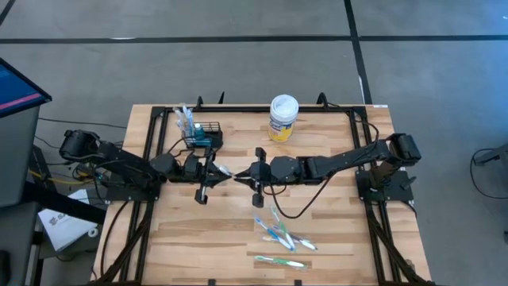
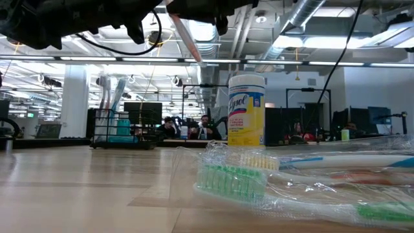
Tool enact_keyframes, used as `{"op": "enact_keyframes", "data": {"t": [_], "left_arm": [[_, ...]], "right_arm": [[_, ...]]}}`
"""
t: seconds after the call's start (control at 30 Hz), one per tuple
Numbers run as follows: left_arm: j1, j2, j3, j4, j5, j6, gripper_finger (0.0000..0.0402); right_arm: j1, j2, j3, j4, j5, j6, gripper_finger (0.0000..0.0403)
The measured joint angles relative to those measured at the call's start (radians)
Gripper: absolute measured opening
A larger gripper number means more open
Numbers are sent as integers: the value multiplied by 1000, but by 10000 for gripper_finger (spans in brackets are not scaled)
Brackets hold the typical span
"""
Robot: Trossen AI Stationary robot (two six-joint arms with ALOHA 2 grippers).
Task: Pick & Place toothbrushing station
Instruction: Put the top orange toothbrush into the mesh organizer
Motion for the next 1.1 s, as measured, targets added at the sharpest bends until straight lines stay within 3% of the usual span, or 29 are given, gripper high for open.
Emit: {"op": "enact_keyframes", "data": {"t": [0.5, 0.77, 1.1], "left_arm": [[0, -47, 1, -65, -32, -26, 2], [0, -242, 1, -330, -61, -52, 2], [0, -495, 1, -610, -221, -31, 2]], "right_arm": [[0, 2, 0, -30, 0, -21, 79], [-19, 2, 0, -66, 2, -19, 113], [-24, 2, 0, -114, 3, 1, 139]]}}
